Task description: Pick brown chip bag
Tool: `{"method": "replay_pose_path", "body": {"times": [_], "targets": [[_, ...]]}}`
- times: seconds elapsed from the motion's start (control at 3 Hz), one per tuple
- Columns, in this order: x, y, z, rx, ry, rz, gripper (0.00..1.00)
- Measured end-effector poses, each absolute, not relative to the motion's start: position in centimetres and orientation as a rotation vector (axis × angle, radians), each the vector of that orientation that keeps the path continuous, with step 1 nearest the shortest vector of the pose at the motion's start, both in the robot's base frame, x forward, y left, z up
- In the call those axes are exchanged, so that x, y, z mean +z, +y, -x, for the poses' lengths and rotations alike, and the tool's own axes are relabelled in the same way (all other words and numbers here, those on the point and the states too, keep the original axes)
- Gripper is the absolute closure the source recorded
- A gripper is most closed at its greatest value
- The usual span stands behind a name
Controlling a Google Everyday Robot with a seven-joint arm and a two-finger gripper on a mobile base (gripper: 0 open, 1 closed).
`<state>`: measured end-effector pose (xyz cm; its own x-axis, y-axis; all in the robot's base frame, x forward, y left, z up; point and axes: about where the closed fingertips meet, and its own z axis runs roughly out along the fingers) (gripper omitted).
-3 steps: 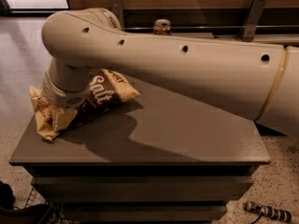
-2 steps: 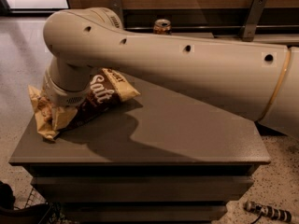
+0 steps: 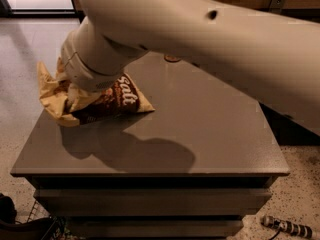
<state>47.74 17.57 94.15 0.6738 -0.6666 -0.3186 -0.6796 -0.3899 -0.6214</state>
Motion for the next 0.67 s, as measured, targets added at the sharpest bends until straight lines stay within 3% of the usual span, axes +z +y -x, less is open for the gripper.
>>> {"method": "replay_pose_path", "body": {"times": [0.67], "targets": [[103.0, 9.1, -46.3, -0.154, 0.925, 1.876, 1.00]]}}
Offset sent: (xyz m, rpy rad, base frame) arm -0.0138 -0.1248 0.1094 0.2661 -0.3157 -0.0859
